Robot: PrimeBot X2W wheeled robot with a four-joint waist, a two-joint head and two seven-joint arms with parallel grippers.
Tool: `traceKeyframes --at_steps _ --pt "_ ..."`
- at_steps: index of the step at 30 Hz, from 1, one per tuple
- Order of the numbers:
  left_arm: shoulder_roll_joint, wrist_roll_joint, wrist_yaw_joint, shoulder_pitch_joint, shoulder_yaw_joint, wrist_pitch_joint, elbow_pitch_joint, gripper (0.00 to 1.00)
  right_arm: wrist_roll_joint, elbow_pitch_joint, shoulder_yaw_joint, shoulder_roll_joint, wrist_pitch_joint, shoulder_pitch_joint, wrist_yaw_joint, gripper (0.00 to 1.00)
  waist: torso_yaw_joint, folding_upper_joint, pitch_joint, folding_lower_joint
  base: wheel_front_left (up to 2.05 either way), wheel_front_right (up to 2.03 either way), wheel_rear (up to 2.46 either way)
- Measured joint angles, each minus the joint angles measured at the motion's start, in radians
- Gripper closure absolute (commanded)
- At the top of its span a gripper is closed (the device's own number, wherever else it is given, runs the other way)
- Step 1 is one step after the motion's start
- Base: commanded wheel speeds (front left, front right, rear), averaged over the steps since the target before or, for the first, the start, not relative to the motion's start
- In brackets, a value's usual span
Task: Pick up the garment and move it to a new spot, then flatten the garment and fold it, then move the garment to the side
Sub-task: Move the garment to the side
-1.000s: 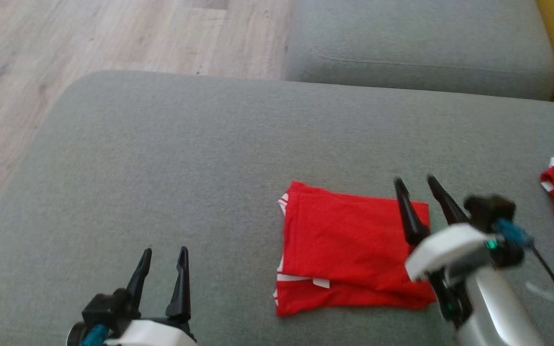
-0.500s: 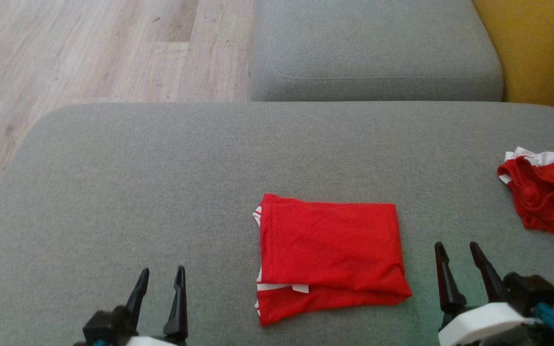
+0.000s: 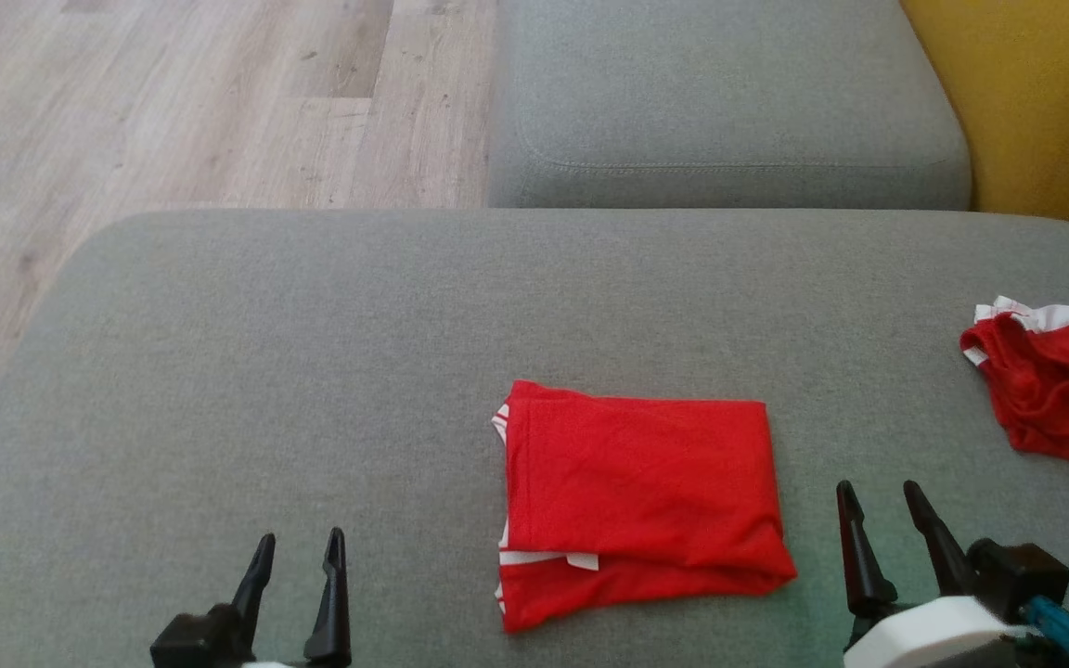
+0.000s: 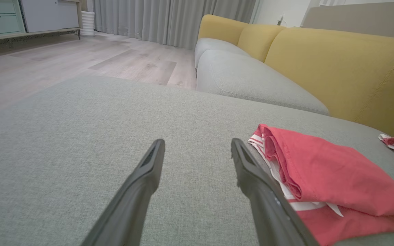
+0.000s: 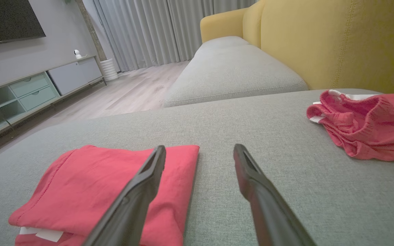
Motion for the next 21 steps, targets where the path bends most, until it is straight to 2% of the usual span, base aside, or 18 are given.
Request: traceKeyframes --at_steps 10,15,21 --pt "0.0 0.004 -0.001 0.0 0.002 0.0 0.0 0.0 -0.002 0.025 -0.003 0.0 0.014 -0.002 0.0 0.0 0.018 0.0 0.011 0.0 0.0 0.0 0.0" --pt "-0.001 0.008 0.0 -0.001 0.002 0.0 -0.002 0.0 -0.054 0.043 -0.008 0.0 0.079 -0.021 0.0 0.0 0.037 0.0 0.024 0.0 0.0 0.0 0.0" --pt "-0.002 0.013 0.0 -0.008 0.001 0.001 -0.006 0.0 -0.087 0.09 -0.039 0.0 0.166 -0.127 0.0 0.0 0.082 0.0 0.051 0.0001 0.0 0.0 0.0"
